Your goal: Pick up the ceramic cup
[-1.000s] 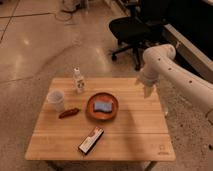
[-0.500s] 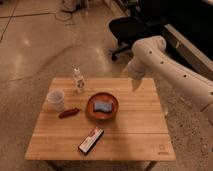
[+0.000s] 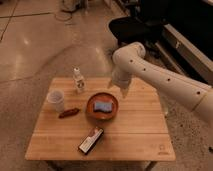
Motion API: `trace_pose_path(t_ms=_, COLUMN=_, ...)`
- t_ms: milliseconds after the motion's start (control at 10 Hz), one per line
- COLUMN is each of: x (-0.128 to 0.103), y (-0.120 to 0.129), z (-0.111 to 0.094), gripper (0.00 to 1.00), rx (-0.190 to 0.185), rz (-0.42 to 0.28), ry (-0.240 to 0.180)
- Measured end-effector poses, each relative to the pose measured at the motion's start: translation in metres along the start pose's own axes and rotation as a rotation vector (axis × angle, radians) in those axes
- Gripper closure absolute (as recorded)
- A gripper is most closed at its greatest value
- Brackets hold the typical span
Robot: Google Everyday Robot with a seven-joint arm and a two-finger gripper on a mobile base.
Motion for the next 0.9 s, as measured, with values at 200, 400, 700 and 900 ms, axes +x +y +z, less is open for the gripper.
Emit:
trace_pose_path(t_ms=200, x=-0.019, y=-0.022, z=-0.005, gripper=0.35, rx=0.006, rz=-0.065, ry=-0.008)
trace_pose_path(t_ms=400, x=-0.035, y=-0.038, z=-0.014, gripper=0.35, rx=0.020, rz=-0.104, ry=-0.015)
trace_pose_path(t_ms=700, x=-0.064, y=-0.071, z=-0.015, gripper=0.35, rx=0.012, rz=-0.188, ry=-0.010)
trace_pose_path(t_ms=900, x=-0.082, y=-0.097, z=-0.007, gripper=0.35, rx=-0.002, rz=-0.229, ry=0.005)
